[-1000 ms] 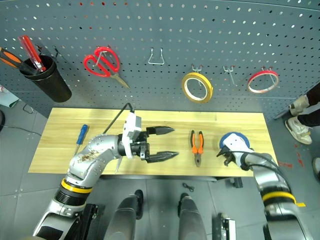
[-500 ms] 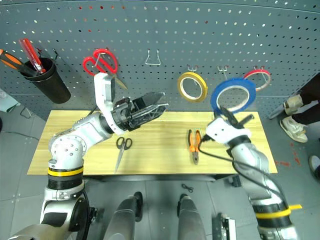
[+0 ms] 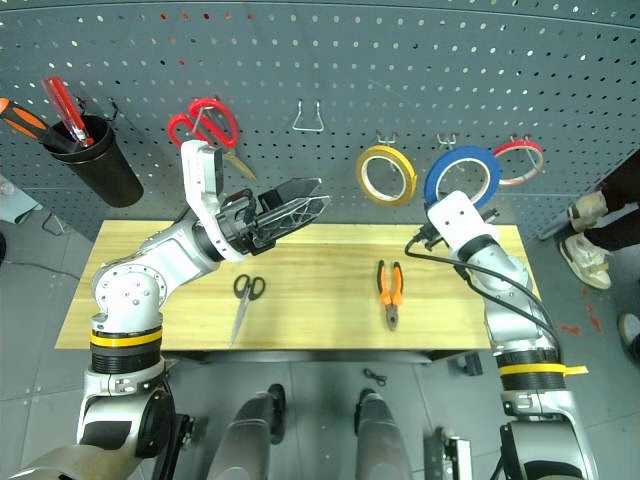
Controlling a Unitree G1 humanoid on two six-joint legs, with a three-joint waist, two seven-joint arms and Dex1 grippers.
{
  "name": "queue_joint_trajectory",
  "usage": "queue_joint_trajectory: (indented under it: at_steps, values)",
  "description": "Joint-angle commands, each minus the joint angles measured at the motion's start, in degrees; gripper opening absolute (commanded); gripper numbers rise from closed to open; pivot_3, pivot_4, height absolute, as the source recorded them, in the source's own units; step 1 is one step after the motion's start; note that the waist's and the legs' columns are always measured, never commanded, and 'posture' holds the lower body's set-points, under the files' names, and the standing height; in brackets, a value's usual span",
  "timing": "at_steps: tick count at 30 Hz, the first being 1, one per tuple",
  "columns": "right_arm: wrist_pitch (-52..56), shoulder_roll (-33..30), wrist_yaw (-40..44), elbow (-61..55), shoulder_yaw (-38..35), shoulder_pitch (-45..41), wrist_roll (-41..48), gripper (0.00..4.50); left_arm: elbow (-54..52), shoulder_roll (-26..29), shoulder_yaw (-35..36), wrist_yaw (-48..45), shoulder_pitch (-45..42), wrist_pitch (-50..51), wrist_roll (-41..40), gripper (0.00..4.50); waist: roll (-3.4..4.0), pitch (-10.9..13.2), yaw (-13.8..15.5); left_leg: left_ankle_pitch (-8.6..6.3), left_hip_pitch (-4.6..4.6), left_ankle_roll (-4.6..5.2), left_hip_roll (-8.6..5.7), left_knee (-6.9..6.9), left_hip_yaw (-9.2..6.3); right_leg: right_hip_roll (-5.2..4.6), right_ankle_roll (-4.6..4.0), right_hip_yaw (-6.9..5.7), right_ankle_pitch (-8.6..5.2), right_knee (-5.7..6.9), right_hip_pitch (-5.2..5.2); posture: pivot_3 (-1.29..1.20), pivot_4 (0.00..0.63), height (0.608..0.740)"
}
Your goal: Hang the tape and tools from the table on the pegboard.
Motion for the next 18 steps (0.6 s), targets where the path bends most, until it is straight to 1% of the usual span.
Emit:
queue_joint_trajectory:
  at_steps: [1, 2, 5, 7, 9, 11, 14, 16, 18]
  values:
    - [1.03, 0.11, -0.06, -2.89, -2.07, 1.15, 1.62, 3.08, -2.43, 0.44, 0.39, -0.13, 0.04, -0.25, -1.49, 4.50, 0.00, 0.00, 0.01, 0.00, 0.00, 0.00, 0.00, 0.00, 0.00, 0.00, 0.00, 0.00, 0.00, 0.01, 0.00, 0.06, 0.244, 0.740]
    - [1.54, 0.35, -0.14, -3.82, -2.13, 1.94, 1.76, 3.44, -2.64, 0.61, 0.35, -0.09, 0.28, -0.20, -1.40, 4.50, 0.00, 0.00, 0.02, 0.00, 0.00, 0.00, 0.00, 0.00, 0.00, 0.00, 0.00, 0.00, 0.00, 0.01, 0.00, 0.06, 0.249, 0.740]
    - [4.73, 1.19, 0.86, -9.94, -1.88, 7.92, 2.15, 4.44, -3.79, 2.38, -0.73, -1.43, 2.74, -0.24, 0.00, 4.50, 0.00, -0.03, 0.07, 0.00, 0.01, 0.00, 0.00, -0.01, -0.01, 0.00, 0.01, 0.00, -0.01, 0.06, -0.02, 0.06, 0.253, 0.740]
    - [8.26, 1.80, 1.96, -14.26, -1.80, 11.89, 3.19, 4.48, -4.58, 3.82, -1.13, -2.17, 4.51, -0.20, 0.45, 4.50, 0.02, -0.05, 0.11, 0.00, 0.01, 0.00, 0.00, -0.02, -0.02, 0.00, 0.02, 0.00, -0.03, 0.12, -0.02, 0.06, 0.264, 0.740]
    - [19.20, 3.16, 5.60, -19.71, 0.58, 16.74, 6.20, 4.48, -5.91, 8.20, -2.64, -5.42, 8.84, -0.72, 2.94, 4.50, 0.04, -0.05, 0.06, 0.00, 0.01, -0.01, 0.00, -0.03, -0.02, 0.00, 0.01, 0.00, -0.03, 0.15, -0.05, 0.06, 0.271, 0.740]
    - [32.17, 5.70, 7.55, -23.88, 2.01, 18.20, 10.59, 4.48, -7.24, 13.47, -4.76, -9.68, 13.69, -2.55, 6.64, 4.50, 0.01, -0.08, -0.44, 0.00, 0.05, -0.01, 0.01, -0.02, -0.02, 0.01, -0.02, 0.02, -0.04, 0.19, -0.05, 0.06, 0.282, 0.740]
    - [45.36, 8.80, 7.07, -24.93, 2.69, 14.10, 13.43, 4.48, -7.88, 19.55, -5.90, -14.29, 19.96, -5.09, 10.26, 4.50, 0.01, -0.07, -0.77, 0.00, 0.12, -0.02, 0.08, -0.03, -0.02, 0.08, -0.24, 0.04, -0.07, 0.38, -0.19, 0.07, 0.292, 0.740]
    - [51.85, 10.48, 6.23, -21.80, 2.91, 9.14, 14.24, 4.48, -7.72, 23.41, -6.25, -17.12, 24.48, -7.97, 13.53, 4.50, 0.02, -0.07, -0.75, 0.01, 0.12, -0.01, 0.13, -0.04, -0.03, 0.12, -0.53, 0.04, -0.27, 0.39, -0.33, 0.08, 0.300, 0.740]
    - [56.09, 11.25, 4.86, -18.94, 2.26, 5.85, 14.34, 4.48, -7.81, 25.23, -6.58, -18.58, 26.98, -10.19, 15.59, 4.50, 0.02, -0.07, -0.34, 0.03, 0.11, 0.01, 0.15, -0.05, -0.03, 0.13, -0.55, 0.04, -0.23, 0.39, -0.40, 0.10, 0.306, 0.740]
